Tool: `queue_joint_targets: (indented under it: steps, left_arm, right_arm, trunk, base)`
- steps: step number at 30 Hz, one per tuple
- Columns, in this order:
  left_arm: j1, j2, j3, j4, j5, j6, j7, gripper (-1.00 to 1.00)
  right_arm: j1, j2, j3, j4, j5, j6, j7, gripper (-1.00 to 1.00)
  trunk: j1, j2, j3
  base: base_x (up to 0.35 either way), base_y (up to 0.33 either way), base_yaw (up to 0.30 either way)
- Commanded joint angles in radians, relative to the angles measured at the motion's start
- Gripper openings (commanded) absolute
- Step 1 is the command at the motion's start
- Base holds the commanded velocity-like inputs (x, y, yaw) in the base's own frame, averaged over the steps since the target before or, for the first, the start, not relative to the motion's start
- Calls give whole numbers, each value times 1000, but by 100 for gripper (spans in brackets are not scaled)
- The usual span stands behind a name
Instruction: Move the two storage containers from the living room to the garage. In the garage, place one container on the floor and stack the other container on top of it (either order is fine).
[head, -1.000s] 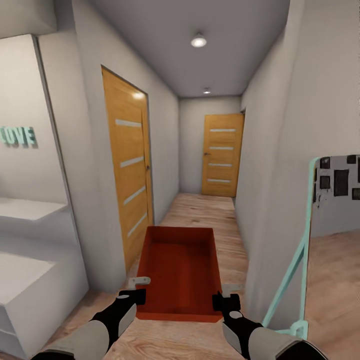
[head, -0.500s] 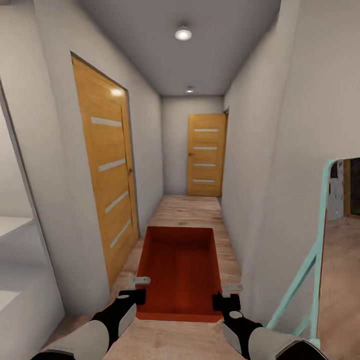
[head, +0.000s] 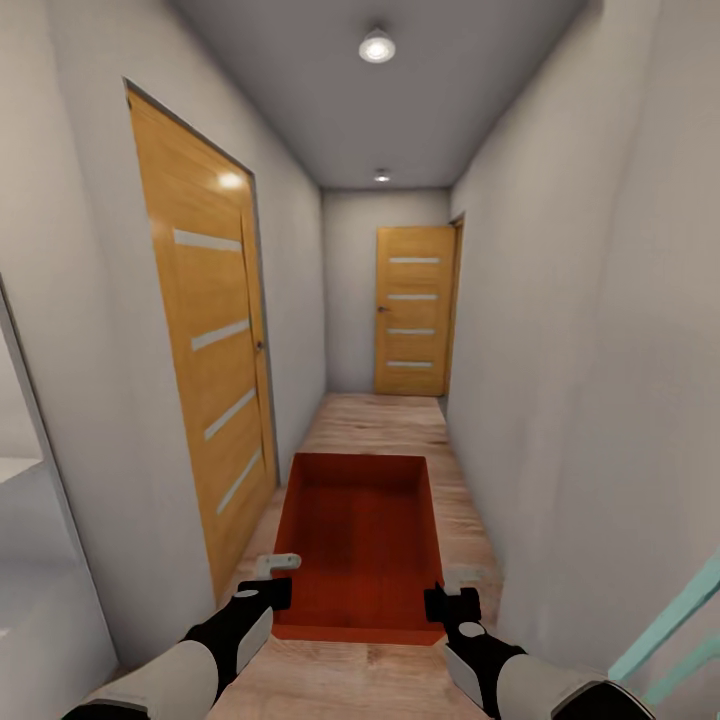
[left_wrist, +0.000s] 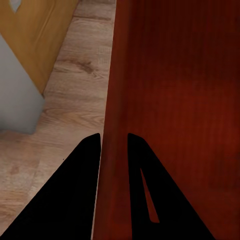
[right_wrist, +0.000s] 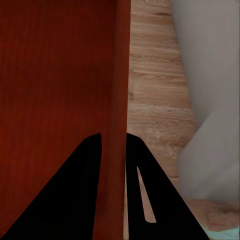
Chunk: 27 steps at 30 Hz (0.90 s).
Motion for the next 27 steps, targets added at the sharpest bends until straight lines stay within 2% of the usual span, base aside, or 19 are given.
queue_joint_targets:
  steps: [1,7,16,27]
  left_arm:
    - [-1,13,34,-3,-4,7,20,-100]
    - [-1,12,34,-4,-5,7,20,-100]
    - [-1,10,34,-13,-6,7,21,-100]
    - [-1,10,34,-9,-6,7,21,-100]
  right_arm:
    - [-1,0,-35,-1,-1,-4,-2,-100]
    - [-1,0,-35,-1,-1,-4,-2,-100]
    - [-1,0,-35,-1,-1,-4,-2,-100]
    - [-1,0,-35,-1,-1,-4,-2,-100]
  trunk:
    - [1,-1,-2]
    - [1,-1,-2]
    - [1,-1,-2]
    - [1,-1,-2]
  base:
    - [321,127,0]
    - [266,81,0]
    - [59,5,0]
    - [298,0,0]
